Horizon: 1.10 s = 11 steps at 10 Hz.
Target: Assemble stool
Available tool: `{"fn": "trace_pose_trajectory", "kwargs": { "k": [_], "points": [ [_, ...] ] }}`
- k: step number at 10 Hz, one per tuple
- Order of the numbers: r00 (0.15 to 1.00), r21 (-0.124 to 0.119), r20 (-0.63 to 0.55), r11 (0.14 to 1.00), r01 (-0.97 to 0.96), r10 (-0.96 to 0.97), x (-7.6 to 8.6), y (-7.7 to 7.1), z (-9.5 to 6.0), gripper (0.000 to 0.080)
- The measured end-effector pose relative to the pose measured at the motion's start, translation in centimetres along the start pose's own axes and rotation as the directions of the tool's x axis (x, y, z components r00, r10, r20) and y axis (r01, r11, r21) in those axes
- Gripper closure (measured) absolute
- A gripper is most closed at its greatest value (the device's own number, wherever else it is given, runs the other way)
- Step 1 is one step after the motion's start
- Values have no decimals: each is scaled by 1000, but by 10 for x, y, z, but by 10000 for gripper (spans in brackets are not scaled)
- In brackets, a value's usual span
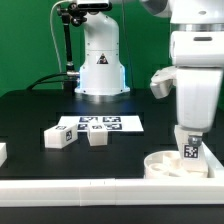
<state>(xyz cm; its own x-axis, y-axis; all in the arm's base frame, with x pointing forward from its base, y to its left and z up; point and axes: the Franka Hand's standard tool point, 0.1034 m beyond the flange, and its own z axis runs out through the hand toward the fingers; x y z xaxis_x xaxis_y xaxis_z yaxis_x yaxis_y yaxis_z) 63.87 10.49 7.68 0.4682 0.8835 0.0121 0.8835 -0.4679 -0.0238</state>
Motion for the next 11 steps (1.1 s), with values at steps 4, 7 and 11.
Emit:
{"fn": "trace_pose_trajectory", "kwargs": {
  "k": [4, 7, 11],
  "points": [
    [888, 25, -1, 888, -460, 460, 1, -3, 1, 458],
    [772, 34, -3, 772, -635, 635, 4, -5, 2, 458],
    [564, 38, 6, 564, -825, 826, 5, -6, 2, 458]
  ]
}}
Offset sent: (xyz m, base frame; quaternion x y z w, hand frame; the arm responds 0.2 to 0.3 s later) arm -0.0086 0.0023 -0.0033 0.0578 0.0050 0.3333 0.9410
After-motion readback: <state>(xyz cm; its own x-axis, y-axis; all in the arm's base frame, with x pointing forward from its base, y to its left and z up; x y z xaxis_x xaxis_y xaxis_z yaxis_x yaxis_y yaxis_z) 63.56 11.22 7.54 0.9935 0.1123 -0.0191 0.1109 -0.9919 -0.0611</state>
